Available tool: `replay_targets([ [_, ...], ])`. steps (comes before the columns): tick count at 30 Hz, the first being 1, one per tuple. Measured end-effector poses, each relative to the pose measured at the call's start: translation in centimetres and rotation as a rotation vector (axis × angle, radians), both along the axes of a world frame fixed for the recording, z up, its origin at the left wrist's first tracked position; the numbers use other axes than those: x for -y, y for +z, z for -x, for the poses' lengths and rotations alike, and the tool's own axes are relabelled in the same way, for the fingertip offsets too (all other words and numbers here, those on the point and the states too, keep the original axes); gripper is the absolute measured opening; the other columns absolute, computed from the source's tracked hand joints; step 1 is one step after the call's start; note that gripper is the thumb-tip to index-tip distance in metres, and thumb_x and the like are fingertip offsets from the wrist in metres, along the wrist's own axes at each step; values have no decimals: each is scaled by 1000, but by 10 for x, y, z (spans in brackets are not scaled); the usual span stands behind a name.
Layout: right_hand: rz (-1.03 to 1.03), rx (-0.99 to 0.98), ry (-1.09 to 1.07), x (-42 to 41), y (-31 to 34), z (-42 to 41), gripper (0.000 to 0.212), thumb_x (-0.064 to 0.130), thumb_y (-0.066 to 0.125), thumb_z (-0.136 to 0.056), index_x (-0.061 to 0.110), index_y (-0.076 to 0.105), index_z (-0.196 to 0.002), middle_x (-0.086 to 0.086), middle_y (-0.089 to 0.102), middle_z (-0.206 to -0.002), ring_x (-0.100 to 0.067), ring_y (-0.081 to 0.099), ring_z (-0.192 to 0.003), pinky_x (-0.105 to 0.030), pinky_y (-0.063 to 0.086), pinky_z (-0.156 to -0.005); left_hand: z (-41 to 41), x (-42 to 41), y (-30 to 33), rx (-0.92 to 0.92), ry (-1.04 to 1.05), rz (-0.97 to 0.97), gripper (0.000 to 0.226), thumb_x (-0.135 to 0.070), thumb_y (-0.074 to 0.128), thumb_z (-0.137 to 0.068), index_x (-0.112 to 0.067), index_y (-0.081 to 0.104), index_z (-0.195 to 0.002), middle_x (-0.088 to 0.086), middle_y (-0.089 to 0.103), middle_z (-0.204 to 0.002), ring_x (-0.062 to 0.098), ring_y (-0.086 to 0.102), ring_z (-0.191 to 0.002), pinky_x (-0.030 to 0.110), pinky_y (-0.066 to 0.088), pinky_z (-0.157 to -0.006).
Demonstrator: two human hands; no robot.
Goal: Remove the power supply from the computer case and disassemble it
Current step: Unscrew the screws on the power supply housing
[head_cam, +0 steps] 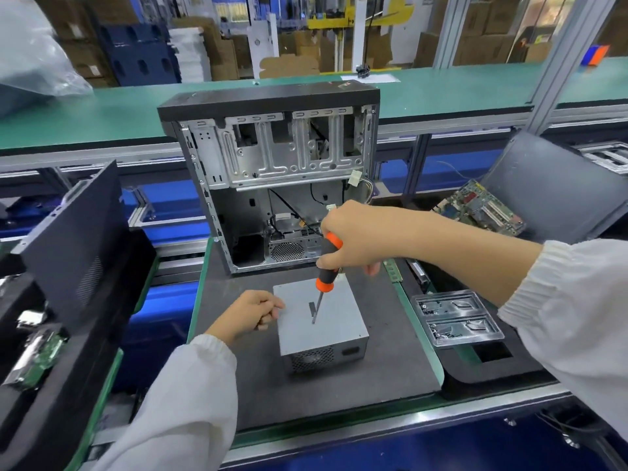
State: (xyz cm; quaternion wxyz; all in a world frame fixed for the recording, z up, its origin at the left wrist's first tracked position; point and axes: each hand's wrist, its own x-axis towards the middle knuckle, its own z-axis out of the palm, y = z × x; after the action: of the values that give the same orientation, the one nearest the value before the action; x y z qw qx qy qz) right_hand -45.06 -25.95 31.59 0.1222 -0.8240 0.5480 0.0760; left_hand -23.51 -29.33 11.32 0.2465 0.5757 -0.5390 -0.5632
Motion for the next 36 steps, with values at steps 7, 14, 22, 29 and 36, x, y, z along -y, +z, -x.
replay_targets([
  [7, -50, -4, 41, -5, -14, -36, 36, 40, 53, -92, 4, 52, -91, -10, 70, -64, -16, 66, -44, -17, 42, -42, -5, -34, -18, -78, 93, -195, 22, -15, 50, -95, -11, 52, -73, -2, 34, -57, 10, 25, -45, 20, 22, -42],
  [14, -73, 1, 60, -11, -16, -50, 37, 41, 54, -92, 4, 51, -92, -10, 69, -63, -17, 66, -44, -10, 35, -32, -14, -45, -31, 75, -205, -151, 36, -43, 62, -93, -17, 47, -73, -4, 35, -61, 9, 26, -51, 20, 23, -47],
  [22, -61, -11, 58, -14, -17, -51, 35, 40, 54, -93, 5, 53, -93, -9, 69, -66, -15, 66, -45, -11, 36, -33, -16, -48, -30, -4, -233, -176, 36, -39, 62, -94, -16, 41, -75, -3, 32, -60, 11, 23, -52, 20, 24, -46],
  [29, -57, -6, 54, -13, -17, -50, 37, 42, 55, -92, 4, 53, -94, -10, 69, -66, -15, 66, -45, -14, 40, -36, -15, -49, -26, 3, -235, -174, 36, -36, 60, -95, -14, 42, -73, -4, 33, -56, 10, 22, -51, 19, 26, -46],
  [36, -42, -25, 62, -13, -17, -51, 35, 44, 55, -92, 10, 47, -86, -9, 69, -65, -15, 66, -46, -16, 41, -38, -15, -49, -26, -12, -241, -187, 34, -36, 58, -96, -14, 43, -75, -5, 32, -54, 10, 22, -50, 20, 25, -47],
])
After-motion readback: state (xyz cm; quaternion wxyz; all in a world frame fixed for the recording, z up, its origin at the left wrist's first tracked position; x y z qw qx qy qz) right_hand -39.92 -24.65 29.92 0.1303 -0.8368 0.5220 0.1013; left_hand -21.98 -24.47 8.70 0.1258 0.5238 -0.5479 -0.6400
